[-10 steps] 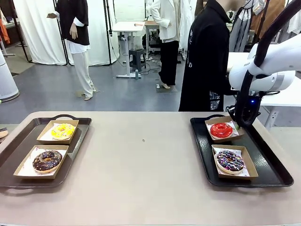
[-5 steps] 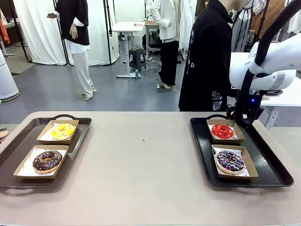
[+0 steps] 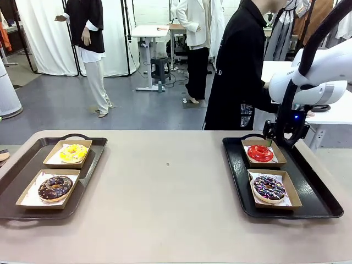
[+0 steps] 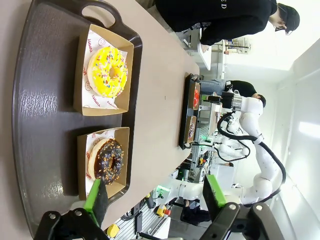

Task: Individually package the donuts and arrange them on the tray.
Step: Place the picked Paper togo box on the Handle tray.

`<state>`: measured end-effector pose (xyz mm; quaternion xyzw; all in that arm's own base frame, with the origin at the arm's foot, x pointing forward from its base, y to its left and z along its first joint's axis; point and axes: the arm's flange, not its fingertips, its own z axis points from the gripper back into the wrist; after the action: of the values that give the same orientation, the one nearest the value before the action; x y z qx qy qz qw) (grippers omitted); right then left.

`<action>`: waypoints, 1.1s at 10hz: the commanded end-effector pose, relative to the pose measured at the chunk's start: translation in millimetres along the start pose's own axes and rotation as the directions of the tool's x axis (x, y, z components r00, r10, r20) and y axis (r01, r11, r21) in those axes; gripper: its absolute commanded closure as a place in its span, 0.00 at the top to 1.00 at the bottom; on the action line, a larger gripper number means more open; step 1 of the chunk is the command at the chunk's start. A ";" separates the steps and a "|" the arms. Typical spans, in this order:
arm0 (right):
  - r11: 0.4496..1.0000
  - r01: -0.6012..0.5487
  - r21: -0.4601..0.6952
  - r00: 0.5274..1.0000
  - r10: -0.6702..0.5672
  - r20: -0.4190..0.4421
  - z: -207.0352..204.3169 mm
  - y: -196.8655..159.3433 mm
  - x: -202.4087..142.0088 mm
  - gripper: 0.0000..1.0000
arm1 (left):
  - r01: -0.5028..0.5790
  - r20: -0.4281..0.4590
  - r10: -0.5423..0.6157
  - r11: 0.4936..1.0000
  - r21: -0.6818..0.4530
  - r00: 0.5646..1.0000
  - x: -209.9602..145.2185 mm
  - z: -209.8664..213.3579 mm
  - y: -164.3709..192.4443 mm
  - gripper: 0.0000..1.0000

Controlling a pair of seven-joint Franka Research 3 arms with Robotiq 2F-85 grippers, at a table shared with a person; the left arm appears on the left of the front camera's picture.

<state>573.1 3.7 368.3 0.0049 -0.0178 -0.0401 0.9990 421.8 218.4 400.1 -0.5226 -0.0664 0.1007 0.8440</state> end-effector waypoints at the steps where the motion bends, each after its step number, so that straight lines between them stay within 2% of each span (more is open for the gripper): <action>1: 0.996 0.028 0.082 0.999 -0.026 -0.029 16.4 -6.9 -21.7 0.78 | 0.017 -0.003 -0.017 1.000 0.000 1.000 -2.2 2.5 0.8 1.00; 3: 0.958 0.025 0.285 0.999 -0.012 -0.048 51.2 -34.4 -69.3 0.78 | 0.017 -0.003 -0.017 1.000 0.000 1.000 -2.2 2.5 0.8 1.00; 5: 0.891 0.033 0.452 0.997 -0.059 0.044 79.2 -85.7 -109.1 0.78 | 0.017 -0.003 -0.017 1.000 0.000 1.000 -2.2 2.5 0.8 1.00; 7: 0.763 -0.005 0.646 0.993 -0.072 0.094 91.8 -144.7 -139.5 0.78 | 0.017 -0.003 -0.017 1.000 0.000 1.000 -2.2 2.5 0.8 1.00; 8: 0.676 -0.063 0.734 0.990 -0.049 0.130 92.7 -169.8 -150.7 0.78 | 0.017 -0.003 -0.017 1.000 0.000 1.000 -2.2 2.5 0.8 1.00; 10: 0.543 -0.154 0.826 0.978 -0.036 0.206 87.8 -210.6 -163.0 0.78 | 0.017 -0.003 -0.017 1.000 0.000 1.000 -2.2 2.5 0.8 1.00; 11: 0.478 -0.171 0.861 0.976 -0.037 0.214 79.5 -229.6 -164.3 0.78 | 0.017 -0.003 -0.017 1.000 0.000 1.000 -2.2 2.5 0.8 1.00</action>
<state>372.0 -198.1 451.6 0.4705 -0.1523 -0.0089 0.8691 421.7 219.1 399.4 -0.5226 -0.0662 0.1015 0.8439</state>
